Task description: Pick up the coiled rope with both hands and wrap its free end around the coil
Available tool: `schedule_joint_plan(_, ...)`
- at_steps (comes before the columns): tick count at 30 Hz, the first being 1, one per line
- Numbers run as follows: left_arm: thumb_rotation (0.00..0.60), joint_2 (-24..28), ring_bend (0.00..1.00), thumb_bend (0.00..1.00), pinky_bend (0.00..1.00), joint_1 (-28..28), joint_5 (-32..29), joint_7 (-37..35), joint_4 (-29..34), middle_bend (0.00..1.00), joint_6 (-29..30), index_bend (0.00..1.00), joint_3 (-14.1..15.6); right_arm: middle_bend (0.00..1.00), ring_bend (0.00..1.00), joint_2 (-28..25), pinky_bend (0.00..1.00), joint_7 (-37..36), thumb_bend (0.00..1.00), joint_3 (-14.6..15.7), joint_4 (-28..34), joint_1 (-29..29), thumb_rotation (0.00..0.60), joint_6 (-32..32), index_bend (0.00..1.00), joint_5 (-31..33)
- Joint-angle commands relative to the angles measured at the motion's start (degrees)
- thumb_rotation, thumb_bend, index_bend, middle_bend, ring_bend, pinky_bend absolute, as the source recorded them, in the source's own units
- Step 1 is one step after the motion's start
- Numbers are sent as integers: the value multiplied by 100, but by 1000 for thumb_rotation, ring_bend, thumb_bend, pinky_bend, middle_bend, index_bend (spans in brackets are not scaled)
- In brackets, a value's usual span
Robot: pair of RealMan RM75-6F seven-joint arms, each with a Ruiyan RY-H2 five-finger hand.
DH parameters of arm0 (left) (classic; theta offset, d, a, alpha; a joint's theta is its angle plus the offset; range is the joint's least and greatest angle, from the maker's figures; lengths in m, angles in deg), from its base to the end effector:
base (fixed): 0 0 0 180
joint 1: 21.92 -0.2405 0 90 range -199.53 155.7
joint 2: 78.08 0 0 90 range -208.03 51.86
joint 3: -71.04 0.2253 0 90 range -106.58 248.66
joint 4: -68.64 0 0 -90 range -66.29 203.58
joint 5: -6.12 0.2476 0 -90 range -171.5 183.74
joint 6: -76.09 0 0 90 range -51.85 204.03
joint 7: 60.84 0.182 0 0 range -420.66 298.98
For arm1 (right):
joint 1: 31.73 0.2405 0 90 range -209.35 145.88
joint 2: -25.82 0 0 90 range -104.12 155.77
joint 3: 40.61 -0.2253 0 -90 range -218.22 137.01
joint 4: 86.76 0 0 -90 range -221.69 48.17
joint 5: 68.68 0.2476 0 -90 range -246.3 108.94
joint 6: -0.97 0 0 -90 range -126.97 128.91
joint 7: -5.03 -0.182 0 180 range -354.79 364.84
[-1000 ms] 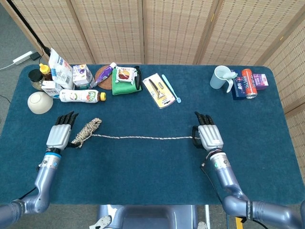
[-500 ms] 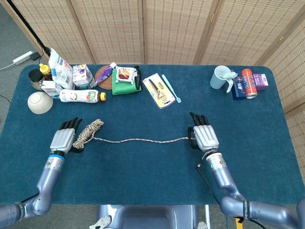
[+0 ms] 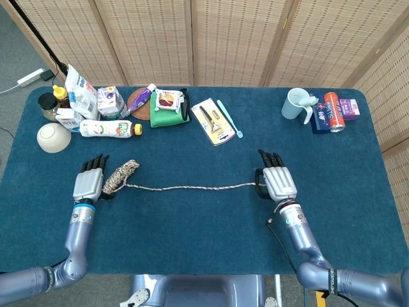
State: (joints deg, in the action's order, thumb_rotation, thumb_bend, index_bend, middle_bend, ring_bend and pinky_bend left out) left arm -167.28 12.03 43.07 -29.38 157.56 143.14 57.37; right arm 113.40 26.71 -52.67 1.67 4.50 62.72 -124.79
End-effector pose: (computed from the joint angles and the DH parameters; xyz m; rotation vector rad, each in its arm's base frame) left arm -0.2098 0.3493 -0.0376 -1.3649 -1.2416 -0.6500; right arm -0.1532 -0.3594 -0.0416 1.6174 -1.0926 0.9020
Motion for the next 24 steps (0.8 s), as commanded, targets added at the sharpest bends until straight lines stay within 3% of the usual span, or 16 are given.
schedule_joint_plan(1,600,-123,0,199,136,61,-197,186,-59,0,84,0,-9,0,0,-14,0,-5,491,-6,-2,-3,600,0,629,5)
schedule_joint_plan(8,600,-239,28,217,276,106,-431,379,-158,0,159,0,-13,0,0,-42,0,-29,491,-33,-5,0,600,-11,631,26)
schedule_joint_plan(13,600,-296,168,268,394,105,-343,376,-252,32,220,8,13,0,0,-42,0,-41,491,-33,-5,-4,600,-13,631,34)
schedule_joint_plan(19,600,-359,375,358,522,87,-277,420,-321,273,292,299,53,0,0,-44,0,-53,490,-23,-7,-13,600,-14,631,37)
schedule_joint_plan(24,600,-369,417,439,564,64,-260,351,-352,306,243,352,32,0,0,-46,0,-56,491,-13,-3,-20,600,-12,634,31)
